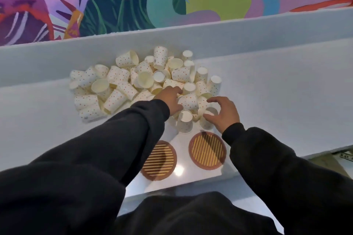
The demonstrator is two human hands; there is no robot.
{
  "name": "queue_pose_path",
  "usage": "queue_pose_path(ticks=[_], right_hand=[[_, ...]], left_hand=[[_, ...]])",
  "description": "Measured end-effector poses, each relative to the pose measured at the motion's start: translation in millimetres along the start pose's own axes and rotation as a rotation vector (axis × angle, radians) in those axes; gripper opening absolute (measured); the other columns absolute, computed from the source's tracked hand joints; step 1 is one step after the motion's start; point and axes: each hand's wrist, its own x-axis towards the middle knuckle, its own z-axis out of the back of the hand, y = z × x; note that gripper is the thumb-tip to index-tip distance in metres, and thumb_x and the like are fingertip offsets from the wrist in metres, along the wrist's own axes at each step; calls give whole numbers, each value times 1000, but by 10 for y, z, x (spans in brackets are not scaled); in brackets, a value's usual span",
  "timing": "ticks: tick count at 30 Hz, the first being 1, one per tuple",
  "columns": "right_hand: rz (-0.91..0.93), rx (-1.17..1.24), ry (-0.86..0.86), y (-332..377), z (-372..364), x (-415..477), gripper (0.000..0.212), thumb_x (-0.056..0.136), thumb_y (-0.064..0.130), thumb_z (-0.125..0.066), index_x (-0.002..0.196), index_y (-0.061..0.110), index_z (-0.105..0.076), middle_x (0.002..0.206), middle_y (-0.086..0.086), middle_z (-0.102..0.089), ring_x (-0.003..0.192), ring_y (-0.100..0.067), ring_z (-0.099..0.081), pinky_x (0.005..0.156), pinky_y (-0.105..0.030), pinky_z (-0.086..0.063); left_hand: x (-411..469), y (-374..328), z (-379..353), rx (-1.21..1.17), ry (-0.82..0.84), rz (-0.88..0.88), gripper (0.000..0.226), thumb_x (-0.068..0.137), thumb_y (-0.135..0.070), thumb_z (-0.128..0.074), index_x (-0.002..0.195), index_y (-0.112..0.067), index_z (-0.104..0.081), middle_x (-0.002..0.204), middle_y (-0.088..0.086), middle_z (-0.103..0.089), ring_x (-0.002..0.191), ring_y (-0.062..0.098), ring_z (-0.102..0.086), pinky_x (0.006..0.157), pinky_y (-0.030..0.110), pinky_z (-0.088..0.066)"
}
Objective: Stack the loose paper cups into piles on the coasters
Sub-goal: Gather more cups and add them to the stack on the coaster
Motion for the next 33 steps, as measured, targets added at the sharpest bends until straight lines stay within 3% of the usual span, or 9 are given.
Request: queue_pose_path(ticks=[6,10,18,23,33], right_hand=[[-117,40,142,-178,-66,54,72,74,20,-86,136,28,-52,134,0,-57,120,-22,-56,105,-40,-49],[-114,71,166,-233,-61,86,65,78,15,-82,136,24,-54,132,-1,-62,119,-23,-59,102,-37,-50],[-50,211,134,-203,193,139,60,77,17,-86,130,24,-58,122,4,-65,110,-17,-60,95,-31,-51],[-23,261,120,-220,266,171,55,77,21,-87,123,29,-59,119,10,-65,109,-14,-61,90,-25,-50],[-1,324,116,-156,248,178,58,76,18,-88,123,29,-57,119,11,-64,107,-11,-60,82,-15,-47]], left_hand=[[4,11,-361,-53,-59,120,62,93,-30,-69,149,-20,-45,144,10,-52,127,31,-53,101,41,-48],[-15,12,-392,-126,-131,139,61,88,-32,-73,144,-21,-50,135,9,-56,122,31,-56,100,42,-48],[-423,-73,-31,-396,-471,86,57,73,-20,-82,125,-28,-60,120,1,-49,103,19,-55,92,33,-48],[-753,-133,-37,-284,-413,-14,64,74,-26,-81,133,-29,-56,129,-2,-49,114,9,-46,96,26,-37],[-702,-173,-534,-200,-277,25,62,81,-32,-72,139,-28,-51,139,1,-51,129,23,-46,107,39,-42]])
